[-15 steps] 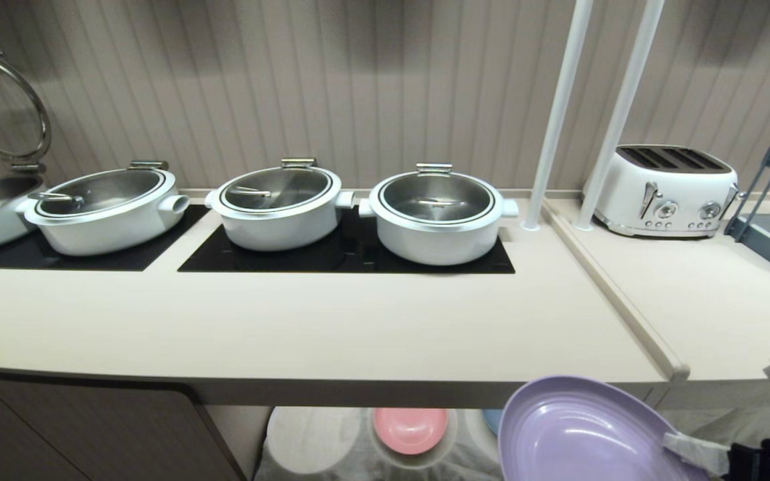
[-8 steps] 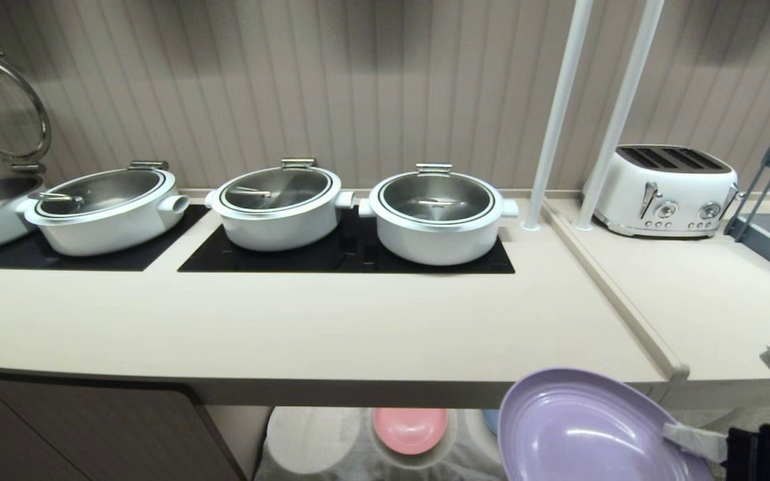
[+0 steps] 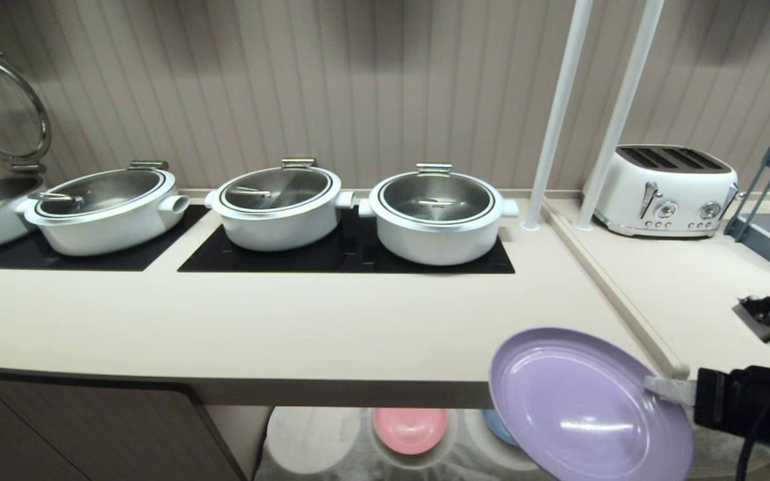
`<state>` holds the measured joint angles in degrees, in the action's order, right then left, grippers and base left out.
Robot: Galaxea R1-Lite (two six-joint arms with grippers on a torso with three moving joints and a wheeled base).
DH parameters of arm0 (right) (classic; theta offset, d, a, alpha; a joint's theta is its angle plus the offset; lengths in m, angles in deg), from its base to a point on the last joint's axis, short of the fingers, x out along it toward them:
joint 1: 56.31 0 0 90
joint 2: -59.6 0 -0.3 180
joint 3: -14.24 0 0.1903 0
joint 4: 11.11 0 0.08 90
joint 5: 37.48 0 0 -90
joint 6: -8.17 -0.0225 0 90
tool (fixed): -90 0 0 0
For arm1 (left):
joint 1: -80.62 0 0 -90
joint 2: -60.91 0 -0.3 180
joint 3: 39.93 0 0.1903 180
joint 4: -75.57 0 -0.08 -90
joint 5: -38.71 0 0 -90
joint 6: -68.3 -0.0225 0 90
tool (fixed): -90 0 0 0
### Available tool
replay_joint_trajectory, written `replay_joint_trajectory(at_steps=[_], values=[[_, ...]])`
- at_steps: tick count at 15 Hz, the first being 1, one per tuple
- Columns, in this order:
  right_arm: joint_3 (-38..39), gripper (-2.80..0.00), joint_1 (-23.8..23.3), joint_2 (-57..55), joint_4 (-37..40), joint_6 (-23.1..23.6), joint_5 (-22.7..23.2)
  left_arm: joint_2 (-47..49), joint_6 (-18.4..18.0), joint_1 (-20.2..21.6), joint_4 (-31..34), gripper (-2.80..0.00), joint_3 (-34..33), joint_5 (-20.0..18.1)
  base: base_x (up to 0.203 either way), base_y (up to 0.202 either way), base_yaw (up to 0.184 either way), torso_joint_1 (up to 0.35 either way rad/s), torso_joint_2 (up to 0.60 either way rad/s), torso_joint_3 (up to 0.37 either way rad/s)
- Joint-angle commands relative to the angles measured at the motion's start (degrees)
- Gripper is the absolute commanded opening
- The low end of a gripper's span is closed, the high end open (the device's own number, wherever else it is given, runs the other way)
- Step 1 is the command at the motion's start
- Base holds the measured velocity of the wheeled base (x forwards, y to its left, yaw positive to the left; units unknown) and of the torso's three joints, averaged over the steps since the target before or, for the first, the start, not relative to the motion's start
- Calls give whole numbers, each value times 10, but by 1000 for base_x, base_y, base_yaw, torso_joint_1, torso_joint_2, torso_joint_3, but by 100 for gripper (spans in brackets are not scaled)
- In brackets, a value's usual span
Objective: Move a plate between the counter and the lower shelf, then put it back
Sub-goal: Put the plate
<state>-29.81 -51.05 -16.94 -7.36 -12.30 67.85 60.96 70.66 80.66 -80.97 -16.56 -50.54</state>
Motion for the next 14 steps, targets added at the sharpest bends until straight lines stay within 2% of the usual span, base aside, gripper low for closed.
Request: replay_joint_trajectory(at_steps=[1,7,14], values=[[-34,-280,0,-66,-3,-1,-10,0,0,0,0,-280,0,0,0,0,0,0,0,0],[-138,-280,-1,-206,-15,-7,-19,0,0,0,0,-280,0,0,0,0,0,0,0,0],[-224,-280,-2,-370,-102,-7,-19,0,0,0,0,-280,0,0,0,0,0,0,0,0]])
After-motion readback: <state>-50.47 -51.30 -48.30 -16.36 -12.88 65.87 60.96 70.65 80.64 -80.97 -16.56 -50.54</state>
